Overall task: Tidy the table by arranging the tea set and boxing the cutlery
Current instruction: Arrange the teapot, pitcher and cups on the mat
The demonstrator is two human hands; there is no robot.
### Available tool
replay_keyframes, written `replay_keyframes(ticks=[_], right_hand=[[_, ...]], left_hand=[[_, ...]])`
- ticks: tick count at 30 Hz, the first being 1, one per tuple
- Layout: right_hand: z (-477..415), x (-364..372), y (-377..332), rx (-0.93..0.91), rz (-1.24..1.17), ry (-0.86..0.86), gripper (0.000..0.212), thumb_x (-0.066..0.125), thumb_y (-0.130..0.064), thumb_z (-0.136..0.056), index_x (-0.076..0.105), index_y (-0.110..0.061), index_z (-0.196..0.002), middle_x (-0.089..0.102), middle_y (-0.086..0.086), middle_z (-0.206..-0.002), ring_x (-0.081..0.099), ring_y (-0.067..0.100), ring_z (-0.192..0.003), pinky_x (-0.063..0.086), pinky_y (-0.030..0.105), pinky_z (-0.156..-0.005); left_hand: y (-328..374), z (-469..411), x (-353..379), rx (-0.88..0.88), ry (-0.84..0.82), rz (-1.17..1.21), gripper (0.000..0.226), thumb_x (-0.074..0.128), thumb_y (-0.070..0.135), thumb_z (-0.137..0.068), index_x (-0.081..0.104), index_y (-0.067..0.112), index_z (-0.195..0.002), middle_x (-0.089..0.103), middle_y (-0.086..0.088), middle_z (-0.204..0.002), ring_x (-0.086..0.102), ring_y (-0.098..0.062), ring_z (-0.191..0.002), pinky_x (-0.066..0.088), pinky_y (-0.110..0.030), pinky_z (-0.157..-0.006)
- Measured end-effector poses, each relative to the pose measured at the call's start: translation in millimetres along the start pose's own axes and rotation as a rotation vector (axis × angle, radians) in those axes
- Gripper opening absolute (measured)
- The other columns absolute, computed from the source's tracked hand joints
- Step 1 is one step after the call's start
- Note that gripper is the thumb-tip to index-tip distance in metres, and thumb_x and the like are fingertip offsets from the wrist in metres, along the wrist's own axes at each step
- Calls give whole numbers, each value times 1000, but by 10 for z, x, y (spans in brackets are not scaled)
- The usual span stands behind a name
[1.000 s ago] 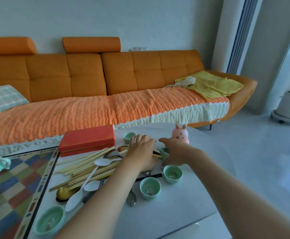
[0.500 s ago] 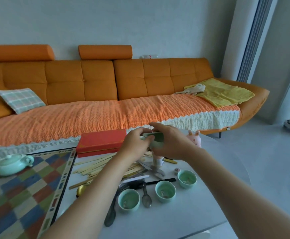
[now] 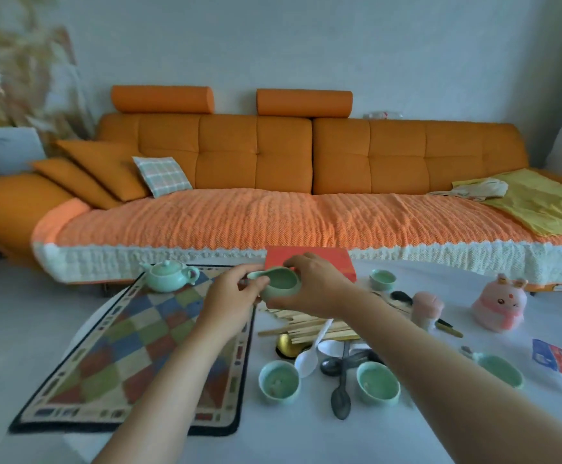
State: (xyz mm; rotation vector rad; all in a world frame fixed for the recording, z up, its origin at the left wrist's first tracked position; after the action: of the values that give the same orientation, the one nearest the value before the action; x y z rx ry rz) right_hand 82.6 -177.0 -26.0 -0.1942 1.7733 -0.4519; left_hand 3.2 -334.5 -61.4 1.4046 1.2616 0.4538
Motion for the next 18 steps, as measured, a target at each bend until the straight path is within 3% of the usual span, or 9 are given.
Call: replay_keyframes(ticks=[3, 5, 9, 12, 15, 18], right_hand=[[-234, 299, -275, -38, -27, -77, 57, 75, -61, -70, 62, -24, -110, 55, -5, -104, 53, 13, -96, 47, 29, -82], [-366, 483, -401, -44, -47, -110, 50, 75, -59, -70, 64, -25, -105, 57, -5, -101, 53, 11, -94, 48, 28, -81], [-615, 830, -513, -50, 27, -193, 60, 69, -71, -62, 60, -31, -107, 59, -5, -102, 54, 14, -99, 51, 35, -85], [-748, 993, -516, -54, 74, -237, 66, 67, -68, -64, 57, -29, -117, 53, -3, -109, 50, 18, -108, 47, 35, -87], [-827, 1038, -522, -52, 70, -244, 72, 68, -62, -73, 50, -27, -134, 49, 2, -123, 45, 22, -117, 44, 38, -95], [-919, 1084, -490, -75, 143, -259, 79, 64, -56, -79, 37, -23, -147, 40, 4, -144, 34, 26, -133, 35, 47, -107]], left_hand=[[-298, -5, -307, -59, 29, -81, 19, 65, 31, -92, 67, 32, -111, 67, 17, -104, 64, -1, -91, 52, -25, -78], [-429, -12, -475, -118, 11, -121, 20, 65, 32, -92, 65, 32, -112, 64, 16, -105, 64, 1, -82, 53, -23, -74], [-637, -52, -696, -166, -67, -221, 16, 66, 33, -90, 59, 37, -104, 59, 22, -103, 57, -4, -99, 45, -26, -82], [-753, -134, -790, -171, -121, -241, 17, 61, 38, -93, 60, 37, -109, 58, 23, -106, 54, -3, -103, 44, -27, -88], [-893, -302, -873, -93, 31, -370, 21, 52, 29, -97, 62, 31, -115, 58, 11, -119, 51, -10, -111, 43, -29, -90], [-1029, -507, -965, 30, 165, -663, 35, 48, 11, -94, 58, 27, -123, 51, 4, -128, 39, -21, -123, 35, -34, -101]])
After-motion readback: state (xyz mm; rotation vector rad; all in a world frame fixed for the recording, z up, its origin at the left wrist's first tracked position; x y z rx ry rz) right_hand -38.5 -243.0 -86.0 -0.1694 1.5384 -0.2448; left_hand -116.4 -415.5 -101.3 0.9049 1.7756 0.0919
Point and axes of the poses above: each hand's wrist, its own z-axis away from the middle knuckle, its own x-axis out of the palm, y = z × x, the point moved 1 cm from there along -z, towards the middle knuckle
